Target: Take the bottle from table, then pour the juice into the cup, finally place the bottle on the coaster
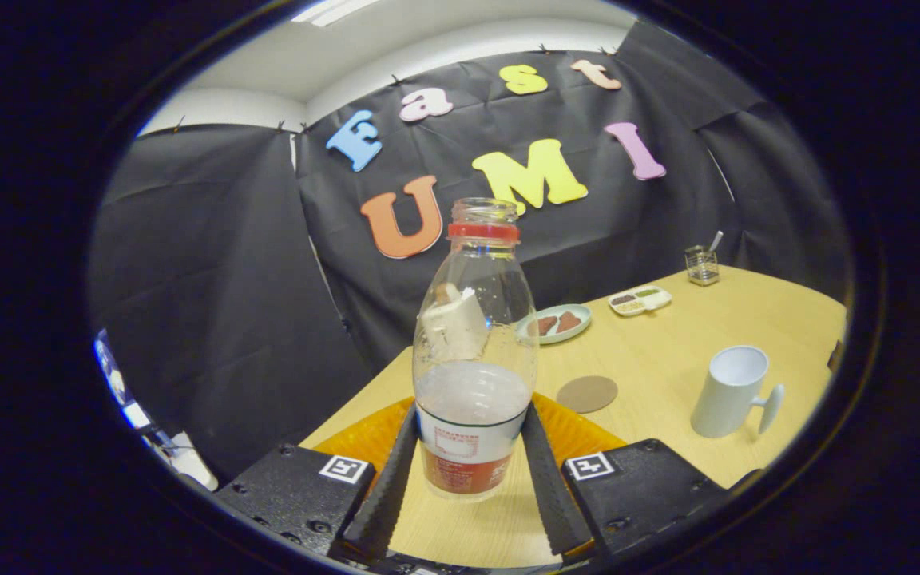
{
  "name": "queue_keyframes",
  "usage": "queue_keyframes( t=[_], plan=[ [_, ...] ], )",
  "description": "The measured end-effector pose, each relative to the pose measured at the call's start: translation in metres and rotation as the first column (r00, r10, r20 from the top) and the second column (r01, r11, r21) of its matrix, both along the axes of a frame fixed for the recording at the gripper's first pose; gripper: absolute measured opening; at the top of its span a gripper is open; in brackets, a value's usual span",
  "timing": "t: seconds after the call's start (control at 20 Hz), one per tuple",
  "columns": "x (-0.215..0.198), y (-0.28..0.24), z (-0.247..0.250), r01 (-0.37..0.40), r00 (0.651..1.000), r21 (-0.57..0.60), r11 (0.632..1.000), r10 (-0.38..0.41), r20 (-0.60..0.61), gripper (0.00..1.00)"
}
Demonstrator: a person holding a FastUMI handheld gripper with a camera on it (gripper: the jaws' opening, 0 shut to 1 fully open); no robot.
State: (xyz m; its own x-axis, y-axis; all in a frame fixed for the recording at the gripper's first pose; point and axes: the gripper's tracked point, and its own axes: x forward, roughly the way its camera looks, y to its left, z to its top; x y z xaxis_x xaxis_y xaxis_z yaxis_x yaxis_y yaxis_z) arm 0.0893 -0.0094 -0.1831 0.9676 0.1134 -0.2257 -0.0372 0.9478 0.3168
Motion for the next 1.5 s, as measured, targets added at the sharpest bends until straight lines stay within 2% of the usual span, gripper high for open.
queue_keyframes(
  t=[0.25, 0.45, 0.55, 0.7, 0.8, 0.95, 1.05, 1.4, 1.5],
  plan=[
    [0.002, -0.017, 0.0, 0.047, 0.999, 0.239, 0.97, -0.045, -0.012, 0.75],
    [0.001, -0.03, -0.006, 0.086, 0.996, 0.394, 0.915, -0.08, -0.031, 0.75],
    [0.003, -0.034, -0.005, 0.085, 0.996, 0.483, 0.872, -0.082, -0.026, 0.75],
    [0.012, -0.043, 0.002, 0.085, 0.995, 0.617, 0.783, -0.105, -0.005, 0.75],
    [0.017, -0.053, -0.002, 0.113, 0.991, 0.678, 0.726, -0.135, -0.021, 0.75],
    [0.022, -0.07, -0.001, 0.146, 0.982, 0.77, 0.621, -0.185, -0.036, 0.74],
    [0.028, -0.077, -0.005, 0.168, 0.977, 0.803, 0.572, -0.208, -0.057, 0.74],
    [0.036, -0.083, 0.002, 0.187, 0.969, 0.88, 0.436, -0.227, -0.093, 0.74],
    [0.039, -0.082, 0.0, 0.19, 0.969, 0.892, 0.409, -0.226, -0.103, 0.74]
  ],
)
